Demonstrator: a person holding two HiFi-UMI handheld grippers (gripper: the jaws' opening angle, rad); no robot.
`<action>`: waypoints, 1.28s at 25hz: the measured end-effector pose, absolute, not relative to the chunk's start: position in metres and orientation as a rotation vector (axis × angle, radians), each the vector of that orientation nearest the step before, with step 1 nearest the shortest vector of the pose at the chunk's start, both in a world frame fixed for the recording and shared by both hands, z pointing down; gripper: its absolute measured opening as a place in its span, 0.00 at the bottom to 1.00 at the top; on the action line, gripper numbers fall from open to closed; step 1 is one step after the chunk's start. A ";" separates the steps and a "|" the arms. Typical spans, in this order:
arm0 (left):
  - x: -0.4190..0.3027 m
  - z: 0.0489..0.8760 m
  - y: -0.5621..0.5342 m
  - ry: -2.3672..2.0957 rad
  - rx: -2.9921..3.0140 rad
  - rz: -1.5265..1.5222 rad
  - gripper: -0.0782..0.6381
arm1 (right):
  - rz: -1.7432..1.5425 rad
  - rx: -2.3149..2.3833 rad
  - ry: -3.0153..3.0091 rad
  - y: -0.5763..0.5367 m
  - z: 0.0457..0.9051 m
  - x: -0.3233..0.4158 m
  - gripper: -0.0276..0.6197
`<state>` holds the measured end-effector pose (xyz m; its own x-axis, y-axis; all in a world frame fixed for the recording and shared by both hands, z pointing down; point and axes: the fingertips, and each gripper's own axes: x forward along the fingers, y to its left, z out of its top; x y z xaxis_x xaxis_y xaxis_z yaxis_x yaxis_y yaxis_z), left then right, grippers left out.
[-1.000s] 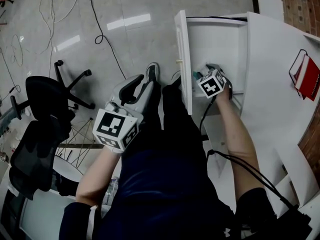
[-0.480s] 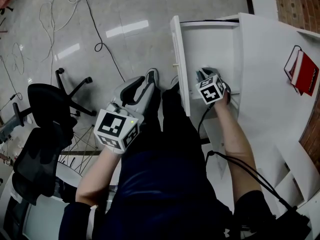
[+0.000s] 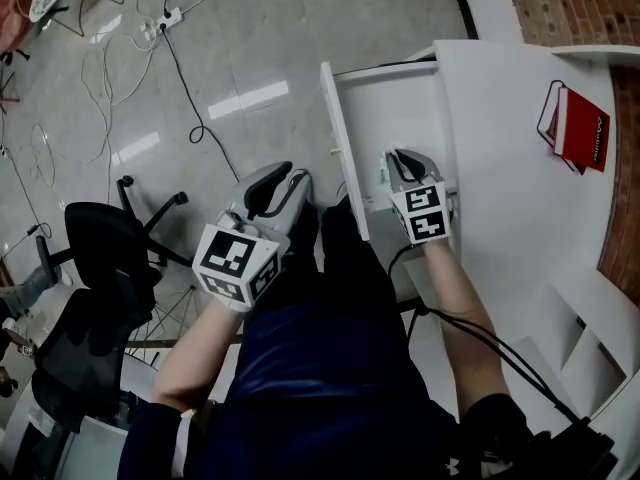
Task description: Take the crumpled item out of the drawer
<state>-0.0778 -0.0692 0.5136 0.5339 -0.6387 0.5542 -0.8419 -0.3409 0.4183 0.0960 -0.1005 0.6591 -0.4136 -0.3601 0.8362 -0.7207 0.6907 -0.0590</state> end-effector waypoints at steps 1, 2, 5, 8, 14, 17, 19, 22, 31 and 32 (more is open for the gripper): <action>-0.075 0.509 -0.070 -1.190 2.106 0.382 0.27 | 0.522 0.866 -2.057 -0.104 0.646 0.097 0.09; -0.072 0.505 -0.071 -1.187 2.118 0.381 0.27 | 0.520 0.901 -2.081 -0.107 0.633 0.099 0.09; -0.063 0.492 -0.072 -1.175 2.157 0.377 0.27 | 0.530 1.000 -2.156 -0.112 0.591 0.102 0.09; -0.055 0.477 -0.075 -1.168 2.194 0.363 0.27 | 0.545 1.074 -2.212 -0.114 0.554 0.105 0.09; -0.046 0.449 -0.079 -1.177 2.266 0.334 0.27 | 0.549 1.183 -2.337 -0.120 0.483 0.108 0.09; -0.044 0.441 -0.081 -1.182 2.282 0.317 0.27 | 0.502 1.226 -2.407 -0.124 0.443 0.106 0.09; -0.041 0.433 -0.082 -1.181 2.287 0.292 0.27 | 0.466 1.253 -2.459 -0.125 0.417 0.104 0.09; -0.038 0.418 -0.082 -1.178 2.302 0.256 0.27 | 0.427 1.297 -2.525 -0.123 0.383 0.102 0.09; -0.034 0.374 -0.082 -1.187 2.384 0.183 0.27 | 0.379 1.465 -2.634 -0.113 0.310 0.120 0.09; -0.034 0.368 -0.083 -1.189 2.395 0.171 0.27 | 0.365 1.480 -2.644 -0.113 0.302 0.122 0.09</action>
<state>-0.0337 -0.0831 0.3680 0.6189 -0.7235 0.3058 -0.7803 -0.5218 0.3447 0.1221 -0.1126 0.3024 -0.5263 -0.8280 0.1934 -0.8494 0.5018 -0.1633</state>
